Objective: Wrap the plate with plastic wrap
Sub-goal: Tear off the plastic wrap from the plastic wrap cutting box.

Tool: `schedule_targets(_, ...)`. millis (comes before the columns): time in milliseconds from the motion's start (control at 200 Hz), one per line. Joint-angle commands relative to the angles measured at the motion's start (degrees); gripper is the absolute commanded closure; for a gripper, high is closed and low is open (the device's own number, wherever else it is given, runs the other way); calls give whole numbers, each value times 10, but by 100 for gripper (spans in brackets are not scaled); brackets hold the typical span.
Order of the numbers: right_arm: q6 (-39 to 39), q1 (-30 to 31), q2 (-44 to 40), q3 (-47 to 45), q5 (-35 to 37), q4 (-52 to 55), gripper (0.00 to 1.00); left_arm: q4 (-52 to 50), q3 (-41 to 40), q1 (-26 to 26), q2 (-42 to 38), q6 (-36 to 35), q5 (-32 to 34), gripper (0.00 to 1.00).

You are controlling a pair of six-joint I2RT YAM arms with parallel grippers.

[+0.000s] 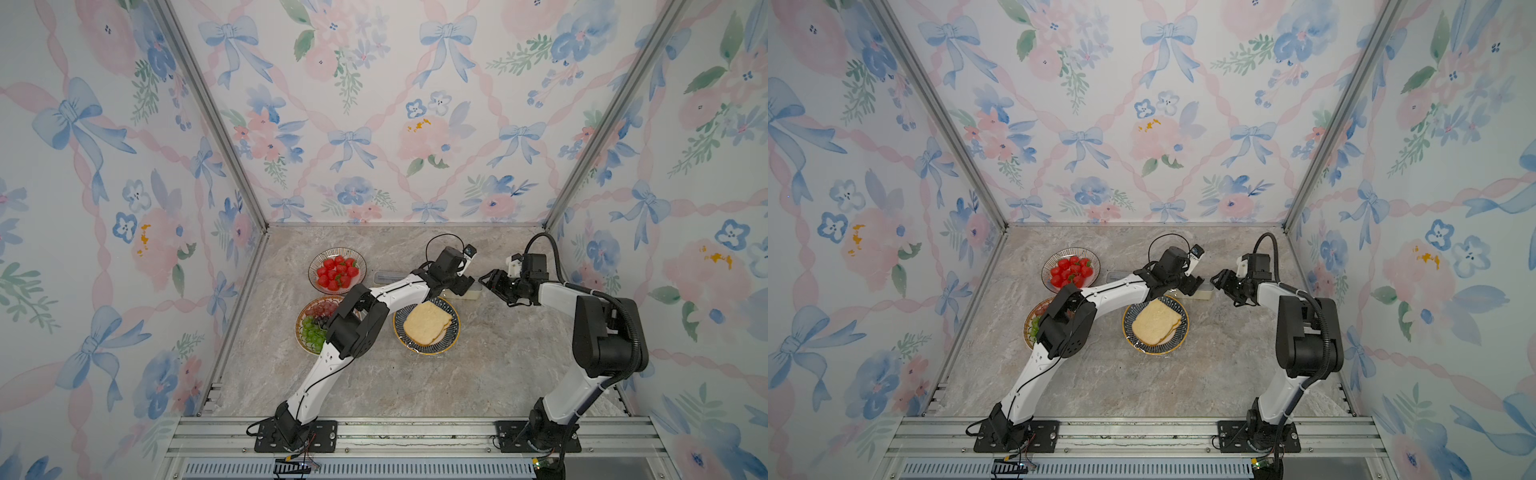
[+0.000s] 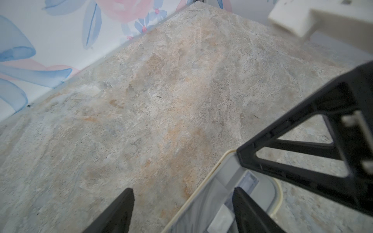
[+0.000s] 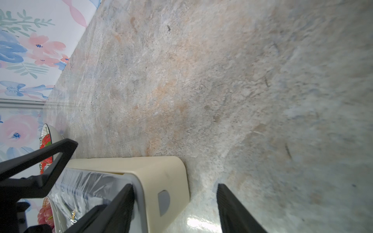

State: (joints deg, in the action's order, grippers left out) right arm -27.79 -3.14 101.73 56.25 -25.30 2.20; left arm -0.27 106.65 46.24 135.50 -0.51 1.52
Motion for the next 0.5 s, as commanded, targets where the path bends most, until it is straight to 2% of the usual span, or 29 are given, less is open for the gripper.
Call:
schedule_targets(0, 22, 4, 18, -14, 67, 100, 34, -43, -32, -25, -16, -25, 52, 22)
schedule_targets(495, 28, 2, 16, -11, 81, 115, 34, -42, -104, -65, -71, -25, 71, 22)
